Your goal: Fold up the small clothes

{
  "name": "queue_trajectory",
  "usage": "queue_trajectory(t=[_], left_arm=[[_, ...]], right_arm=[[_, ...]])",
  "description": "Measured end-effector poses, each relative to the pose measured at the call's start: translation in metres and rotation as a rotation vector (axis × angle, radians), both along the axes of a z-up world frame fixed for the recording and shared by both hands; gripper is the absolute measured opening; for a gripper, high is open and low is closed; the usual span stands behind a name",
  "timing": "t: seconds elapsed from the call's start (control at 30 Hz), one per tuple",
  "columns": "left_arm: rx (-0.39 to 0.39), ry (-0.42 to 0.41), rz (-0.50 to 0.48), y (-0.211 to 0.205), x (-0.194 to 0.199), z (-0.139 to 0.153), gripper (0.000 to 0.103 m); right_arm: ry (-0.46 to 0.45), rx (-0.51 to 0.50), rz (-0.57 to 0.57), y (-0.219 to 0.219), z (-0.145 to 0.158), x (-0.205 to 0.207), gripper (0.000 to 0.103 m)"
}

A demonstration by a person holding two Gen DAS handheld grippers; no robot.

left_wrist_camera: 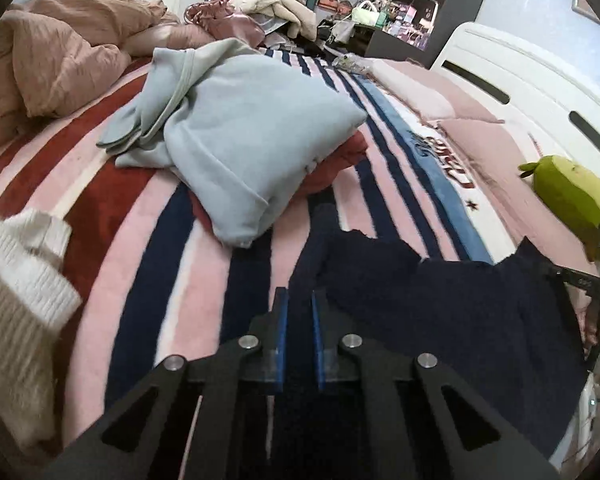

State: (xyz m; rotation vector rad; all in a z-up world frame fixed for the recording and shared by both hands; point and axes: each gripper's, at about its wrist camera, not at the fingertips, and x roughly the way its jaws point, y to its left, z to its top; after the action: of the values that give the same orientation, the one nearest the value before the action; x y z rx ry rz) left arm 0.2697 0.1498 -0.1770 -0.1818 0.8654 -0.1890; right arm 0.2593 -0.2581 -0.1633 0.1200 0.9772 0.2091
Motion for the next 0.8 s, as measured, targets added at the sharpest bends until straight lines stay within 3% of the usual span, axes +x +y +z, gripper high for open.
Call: queue_trajectory(t=[0.13,0.2,0.27,0.3,0.33,0.4,0.53,0.67,0.77,0.8], left_arm=[[0.112,0.045,0.086,0.002,0.021,-0.019,0.006],[0.071,0.090,0.097,0.013,0.026,-0.025,0.009],[0.025,0.097,0.097,0.022,0.017,-0.019,0.022],[0.028,0.081,0.089,0.023,0.009,-0.013,0.038],[0.044,0.049,0.080,0.022,-0.006,-0.003,0.055],[0.053,-0.008,0.062,0.021,-0.037,0.014,0.073],[-0.037,-0.052,0.072,0.024,-0.110,0.038,0.087],[-0.184,-0.063,0.107,0.025,-0.170,0.031,0.101],[-0.324,-0.049,0.101,0.017,-0.201,0.007,0.102],[-0.349,-0.038,0.100,0.013,-0.207,-0.002,0.102]], right_arm=[[0.021,-0.043,-0.013,0.009,-0.011,0.005,0.002],[0.028,-0.048,-0.017,0.009,-0.011,0.004,0.002],[0.056,-0.060,-0.012,0.009,-0.008,-0.004,0.006],[0.054,-0.059,-0.001,0.008,-0.004,-0.011,0.018],[0.042,-0.052,0.019,0.009,0.001,-0.022,0.038],[-0.009,-0.054,0.055,0.012,0.015,-0.052,0.054],[-0.102,-0.026,0.118,0.027,0.039,-0.119,0.054],[-0.193,0.079,0.194,0.057,0.050,-0.179,0.054],[-0.262,0.125,0.217,0.085,0.044,-0.213,0.043],[-0.269,0.145,0.222,0.095,0.039,-0.220,0.034]])
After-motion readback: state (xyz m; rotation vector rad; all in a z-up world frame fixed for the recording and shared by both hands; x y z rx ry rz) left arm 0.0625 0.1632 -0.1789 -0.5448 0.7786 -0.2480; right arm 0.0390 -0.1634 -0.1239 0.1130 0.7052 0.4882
